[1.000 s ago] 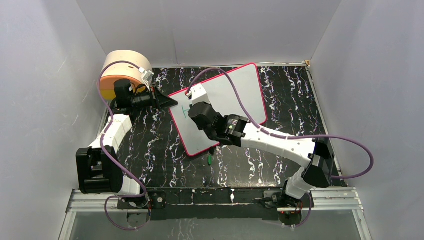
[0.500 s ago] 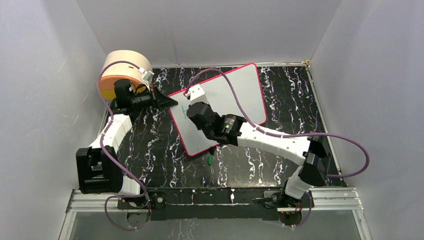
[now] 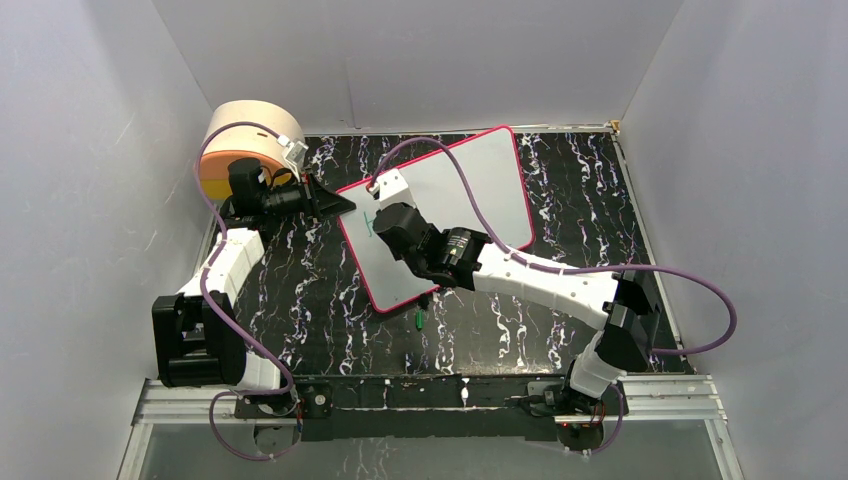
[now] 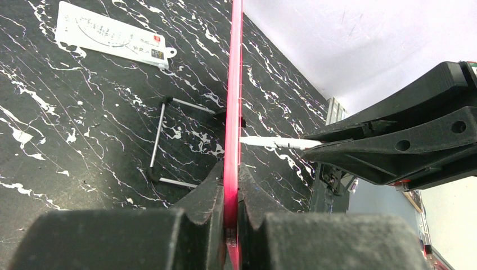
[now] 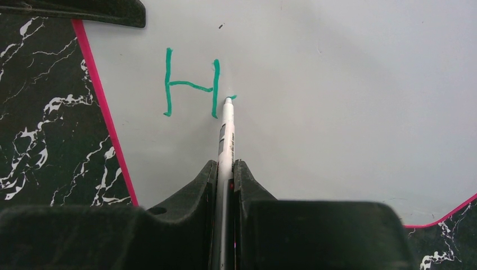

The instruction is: Write a sentence on the whiteboard

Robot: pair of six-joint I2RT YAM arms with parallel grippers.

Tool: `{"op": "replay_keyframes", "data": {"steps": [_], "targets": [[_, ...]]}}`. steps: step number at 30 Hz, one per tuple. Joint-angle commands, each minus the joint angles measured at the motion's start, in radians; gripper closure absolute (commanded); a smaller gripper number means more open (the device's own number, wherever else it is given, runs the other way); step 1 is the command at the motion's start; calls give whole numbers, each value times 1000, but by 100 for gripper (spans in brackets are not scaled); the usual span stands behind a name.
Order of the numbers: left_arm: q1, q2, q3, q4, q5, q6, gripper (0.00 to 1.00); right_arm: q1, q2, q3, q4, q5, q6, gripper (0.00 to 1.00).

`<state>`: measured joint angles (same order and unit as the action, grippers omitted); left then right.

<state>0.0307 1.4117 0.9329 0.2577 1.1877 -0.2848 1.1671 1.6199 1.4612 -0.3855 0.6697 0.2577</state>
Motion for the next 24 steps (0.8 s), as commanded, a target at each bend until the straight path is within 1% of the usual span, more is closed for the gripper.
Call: {"op": "replay_keyframes", "data": {"steps": [1,13,24], "targets": [[-16,9,-3,-41,-36,81,100,-3,8,13,36,-22,-6,100],[-17,12,-3,-44,-39,83,100,-3,8,9,-37,-41,10,100],[-17,12,-2,-51,-40,88,100,-4,4,3,-72,16,23,100]]}}
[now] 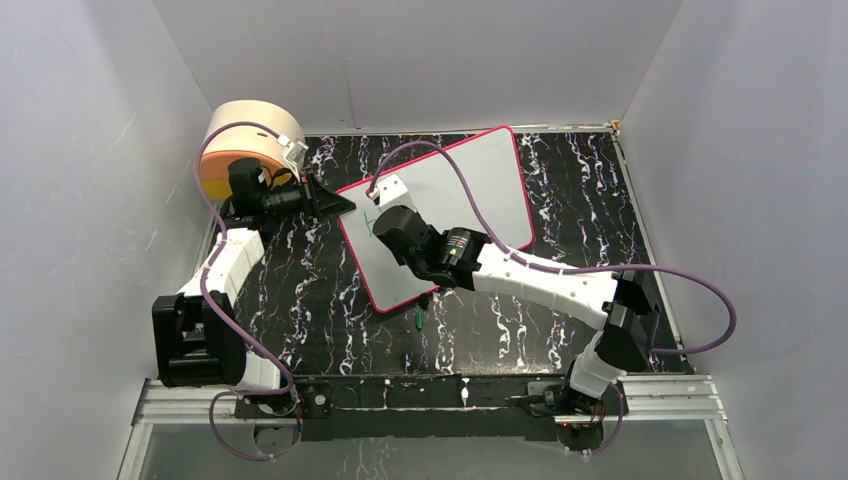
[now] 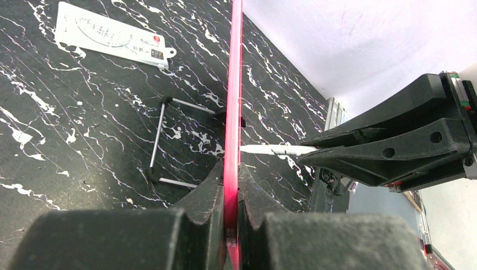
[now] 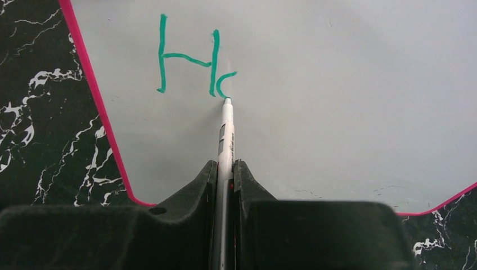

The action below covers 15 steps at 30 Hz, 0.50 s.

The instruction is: Write a sentence on the whiteboard

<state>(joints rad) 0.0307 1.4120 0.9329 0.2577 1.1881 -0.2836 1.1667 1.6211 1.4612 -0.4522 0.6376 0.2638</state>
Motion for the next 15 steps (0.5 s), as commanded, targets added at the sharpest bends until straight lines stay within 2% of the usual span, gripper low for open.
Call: {"op": "replay_keyframes", "data": {"steps": [1,15], "targets": [[-17,12,0,-51,-41,87,100,-4,3,4,-8,55,19,100],[-17,16,-1,-52,-36,87,100,-7,-13,-18,68,111,13,100]]}}
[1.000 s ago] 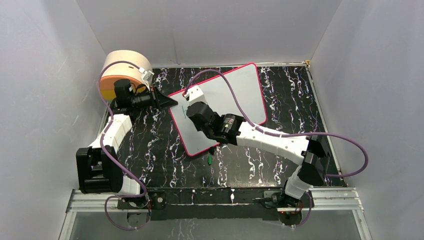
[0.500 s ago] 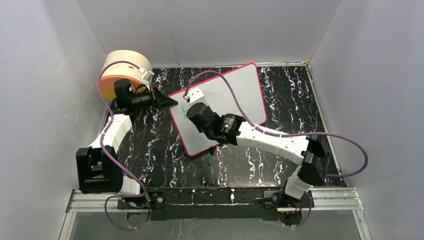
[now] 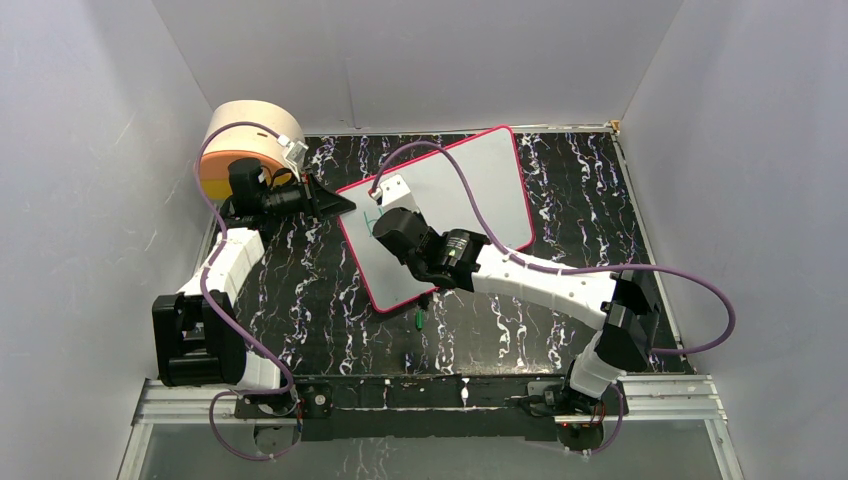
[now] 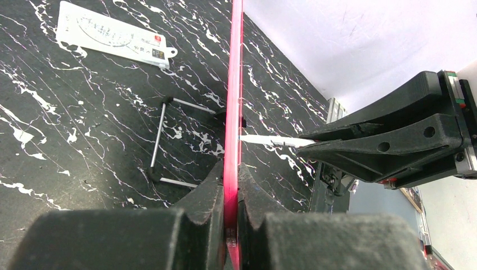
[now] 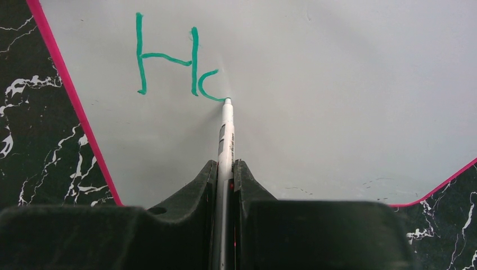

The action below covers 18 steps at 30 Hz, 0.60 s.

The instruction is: Write a sentence on the whiteboard

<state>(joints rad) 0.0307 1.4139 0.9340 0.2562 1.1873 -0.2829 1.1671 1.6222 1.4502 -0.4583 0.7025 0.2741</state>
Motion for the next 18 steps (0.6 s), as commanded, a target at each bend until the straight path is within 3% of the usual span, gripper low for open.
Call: {"op": "replay_keyframes", "data": {"steps": [1,18], "targets": [[-17,14,-1,-51,-36,86,100,-9,-16,-7,79,47,1,100],[-17,14,-1,-52,-35,88,100,-9,-25,4,135,59,-25,100]]}}
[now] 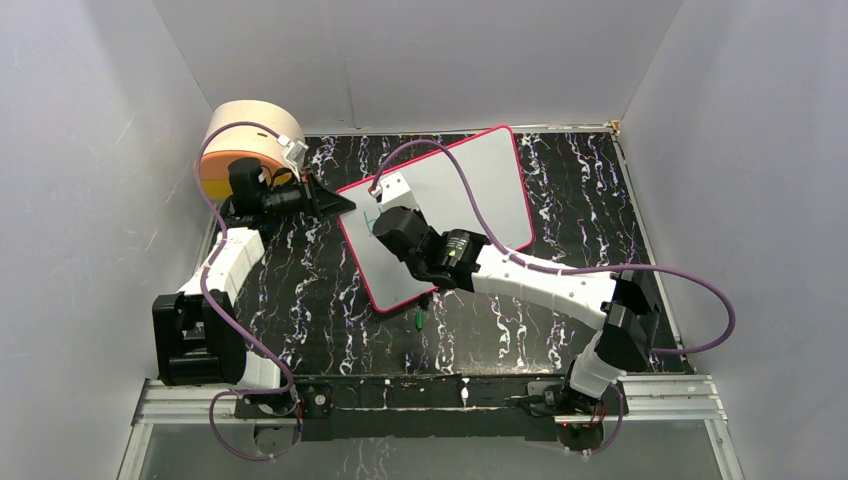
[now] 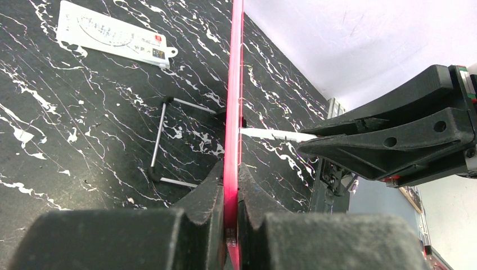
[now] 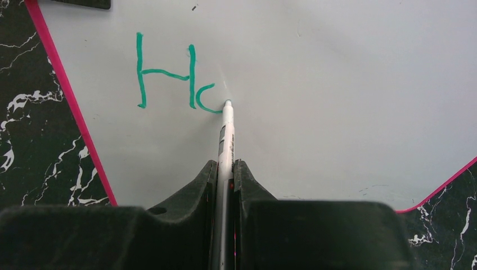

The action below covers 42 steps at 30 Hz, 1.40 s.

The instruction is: Write a sentence on the whiteboard

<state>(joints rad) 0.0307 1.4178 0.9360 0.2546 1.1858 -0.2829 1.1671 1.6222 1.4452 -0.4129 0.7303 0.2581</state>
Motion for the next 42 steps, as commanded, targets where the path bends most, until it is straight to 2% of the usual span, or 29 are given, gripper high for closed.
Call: {"op": "replay_keyframes", "data": {"steps": [1,42], "targets": [[-17,10,-3,-51,-34,87,100,-10,-25,10,92,30,-10,100],[-17,13,0,-57,-39,92,100,-8,-30,18,123,-50,-38,100]]}}
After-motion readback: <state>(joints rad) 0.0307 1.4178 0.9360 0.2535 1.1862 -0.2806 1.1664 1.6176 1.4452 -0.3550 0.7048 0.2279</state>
